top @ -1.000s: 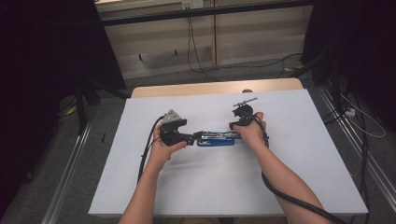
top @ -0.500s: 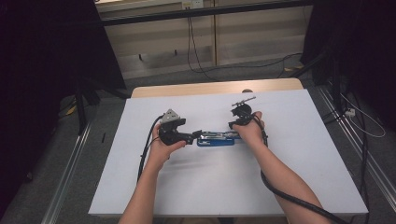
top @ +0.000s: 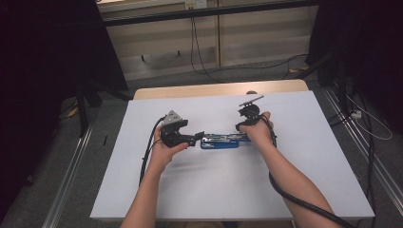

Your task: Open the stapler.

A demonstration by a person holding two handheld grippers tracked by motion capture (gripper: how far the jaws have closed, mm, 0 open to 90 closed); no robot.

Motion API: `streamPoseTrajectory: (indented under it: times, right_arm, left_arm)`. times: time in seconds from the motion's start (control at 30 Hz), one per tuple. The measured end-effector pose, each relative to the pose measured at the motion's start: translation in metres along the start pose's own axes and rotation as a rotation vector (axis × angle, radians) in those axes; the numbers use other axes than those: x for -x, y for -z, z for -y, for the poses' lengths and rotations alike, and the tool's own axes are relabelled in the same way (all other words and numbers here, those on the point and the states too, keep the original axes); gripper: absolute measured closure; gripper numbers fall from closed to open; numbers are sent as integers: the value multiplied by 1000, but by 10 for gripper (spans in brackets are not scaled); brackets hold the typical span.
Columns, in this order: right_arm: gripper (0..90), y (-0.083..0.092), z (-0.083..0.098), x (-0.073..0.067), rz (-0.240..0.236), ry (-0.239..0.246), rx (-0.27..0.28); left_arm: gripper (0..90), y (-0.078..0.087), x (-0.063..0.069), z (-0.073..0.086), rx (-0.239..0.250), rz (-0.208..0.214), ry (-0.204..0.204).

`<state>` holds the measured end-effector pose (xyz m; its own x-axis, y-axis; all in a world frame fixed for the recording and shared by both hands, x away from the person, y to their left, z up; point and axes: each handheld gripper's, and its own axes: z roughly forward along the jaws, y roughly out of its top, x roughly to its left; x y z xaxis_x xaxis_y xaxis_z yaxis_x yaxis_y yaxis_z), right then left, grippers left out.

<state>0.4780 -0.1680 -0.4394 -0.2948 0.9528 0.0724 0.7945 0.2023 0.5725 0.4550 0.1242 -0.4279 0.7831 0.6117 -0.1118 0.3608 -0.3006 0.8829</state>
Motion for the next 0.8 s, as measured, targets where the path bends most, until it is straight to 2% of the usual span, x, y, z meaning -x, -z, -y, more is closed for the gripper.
streamPoseTrajectory:
  times: [0.03,0.37,0.43,0.63,0.8]
  right_arm:
    - [554,-2,1,-1,-11,-14,-3]
    - [559,-5,0,-5,-14,-8,-18]
    - [606,-6,0,-7,-17,-11,-20]
    - [665,-8,-1,-11,-32,6,-24]
    - [757,-10,-2,-13,-47,45,-31]
  left_arm:
    - [104,0,0,0,-2,-1,-3]
    - [104,3,-2,-1,4,-10,-1]
    - [105,3,-2,-1,4,-10,-4]
    - [104,3,-2,-1,1,-12,-4]
    - [104,3,-2,0,-2,-12,-6]
